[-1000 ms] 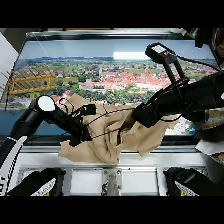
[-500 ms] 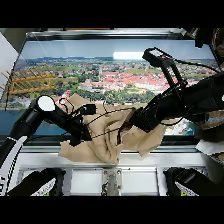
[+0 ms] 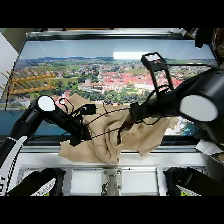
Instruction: Fold the clothes and pants, and hang the long-sleeved shirts on hangers.
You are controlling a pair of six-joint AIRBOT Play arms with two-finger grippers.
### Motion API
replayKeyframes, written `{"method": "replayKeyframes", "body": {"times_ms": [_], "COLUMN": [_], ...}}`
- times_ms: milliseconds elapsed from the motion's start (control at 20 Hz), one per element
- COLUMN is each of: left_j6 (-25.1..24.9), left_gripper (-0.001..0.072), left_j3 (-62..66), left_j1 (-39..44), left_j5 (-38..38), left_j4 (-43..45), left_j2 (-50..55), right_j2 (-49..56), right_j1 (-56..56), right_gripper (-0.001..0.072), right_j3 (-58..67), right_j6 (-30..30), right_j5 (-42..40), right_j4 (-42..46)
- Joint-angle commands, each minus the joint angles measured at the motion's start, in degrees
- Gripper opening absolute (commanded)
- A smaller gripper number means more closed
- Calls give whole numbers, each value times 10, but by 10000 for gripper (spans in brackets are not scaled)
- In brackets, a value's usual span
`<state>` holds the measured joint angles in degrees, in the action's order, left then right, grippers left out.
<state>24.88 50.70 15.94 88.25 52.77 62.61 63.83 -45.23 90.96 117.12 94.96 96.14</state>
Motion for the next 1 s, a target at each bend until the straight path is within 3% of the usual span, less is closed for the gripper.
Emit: {"method": "replayKeyframes", "body": {"times_ms": [0, 100, 250, 350, 500, 950], "left_j6": [0, 0, 0, -3, -58, -60], "left_gripper": [17, 17, 17, 16, 16, 15], "left_j3": [0, 0, 0, 0, 0, 63], "left_j1": [0, 0, 0, 0, 0, 47], "left_j5": [0, 0, -7, -15, -18, -32], "left_j4": [0, 0, 0, 0, -5, -47], "left_j2": [0, 0, 0, 1, 2, 94], "right_j2": [39, 47, 44, 38, 31, 37], "right_j1": [-52, -63, -64, -64, -64, -95], "right_gripper": [626, 319, 20, 20, 19, 20], "right_j3": [0, 0, 0, 0, 13, 43], "right_j6": [36, 32, 29, 26, 5, 3], "right_j5": [1, 1, 3, 3, 2, -58], "right_j4": [89, 99, 100, 103, 103, 93]}}
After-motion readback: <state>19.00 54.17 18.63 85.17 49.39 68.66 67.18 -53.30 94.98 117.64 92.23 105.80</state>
